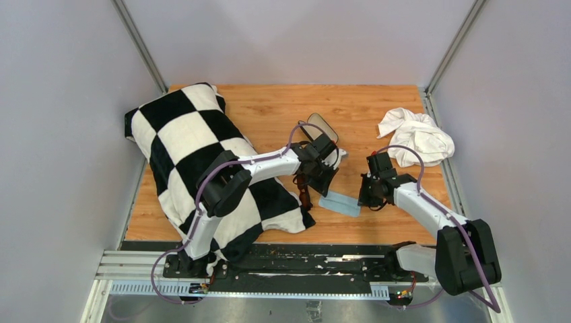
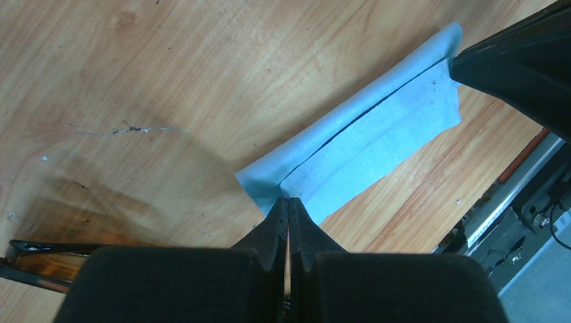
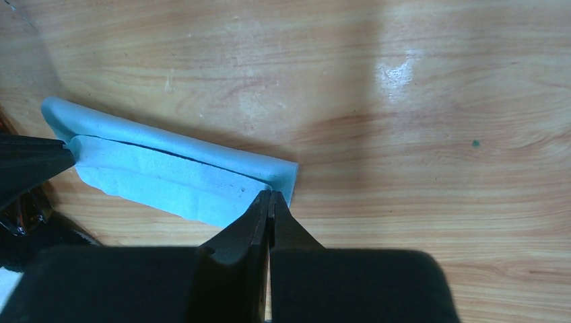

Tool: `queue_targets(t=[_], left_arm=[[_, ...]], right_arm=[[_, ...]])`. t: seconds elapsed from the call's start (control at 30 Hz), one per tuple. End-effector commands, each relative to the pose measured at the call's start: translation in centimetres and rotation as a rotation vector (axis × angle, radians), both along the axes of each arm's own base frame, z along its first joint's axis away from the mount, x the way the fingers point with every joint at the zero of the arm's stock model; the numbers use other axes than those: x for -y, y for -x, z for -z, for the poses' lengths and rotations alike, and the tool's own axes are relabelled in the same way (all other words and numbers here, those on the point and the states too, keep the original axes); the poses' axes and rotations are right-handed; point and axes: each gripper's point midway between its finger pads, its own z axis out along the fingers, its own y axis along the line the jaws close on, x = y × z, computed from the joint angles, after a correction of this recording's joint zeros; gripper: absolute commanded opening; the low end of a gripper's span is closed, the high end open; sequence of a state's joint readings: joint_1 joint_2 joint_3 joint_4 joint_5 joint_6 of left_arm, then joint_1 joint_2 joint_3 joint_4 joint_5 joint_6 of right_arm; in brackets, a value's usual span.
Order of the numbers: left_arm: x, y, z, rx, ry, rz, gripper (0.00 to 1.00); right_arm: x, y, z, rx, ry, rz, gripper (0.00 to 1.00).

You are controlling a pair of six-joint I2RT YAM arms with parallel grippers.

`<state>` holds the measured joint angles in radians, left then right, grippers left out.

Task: Organize the sunglasses
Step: Fold the glasses cleaning cloth at the center of the board.

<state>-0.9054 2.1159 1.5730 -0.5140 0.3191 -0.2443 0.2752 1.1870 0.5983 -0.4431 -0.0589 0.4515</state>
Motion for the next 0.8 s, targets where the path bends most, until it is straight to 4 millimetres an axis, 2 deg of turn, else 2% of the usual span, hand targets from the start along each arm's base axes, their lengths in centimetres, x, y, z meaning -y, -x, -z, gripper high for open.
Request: queue_targets(t=[0.0, 0.33, 0.4, 0.43, 0.5, 0.63, 0.77], left_arm=[[0.5, 0.7, -1.7, 0.012, 0.044, 0.008, 0.00], [0.0, 1.0, -1.3, 0.006, 0.037, -0.002, 0.00], [-0.1, 1.0, -1.3, 0.008, 0.031, -0.007, 0.00], [-0.2, 0.9, -1.4, 0.011, 0.028, -0.010, 0.03], [-0.5, 0.9, -1.6, 0.015, 0.018, -0.019, 0.18], [-0.8, 0.7, -2.6, 0.033, 0.017, -0.033, 0.38], [-0.7, 0.5, -3.7, 0.051, 0.032, -0.048, 0.41]], right_arm=[[-0.1, 1.4, 0.4, -0.029, 0.003, -0.027, 0.00], [-0.6, 1.7, 0.3, -0.032, -0.027, -0.046, 0.01], [-1.1, 2.0, 0.3, -0.039, -0.050, -0.066, 0.09], [-1.2, 2.2, 0.3, -0.042, -0.060, -0.074, 0.13], [-1.5, 2.5, 0.2, -0.038, -0.072, -0.092, 0.19], [-1.4, 2.9, -0.2, -0.030, -0.073, -0.105, 0.22], [-1.9, 2.9, -0.9, -0.019, -0.098, -0.134, 0.20]])
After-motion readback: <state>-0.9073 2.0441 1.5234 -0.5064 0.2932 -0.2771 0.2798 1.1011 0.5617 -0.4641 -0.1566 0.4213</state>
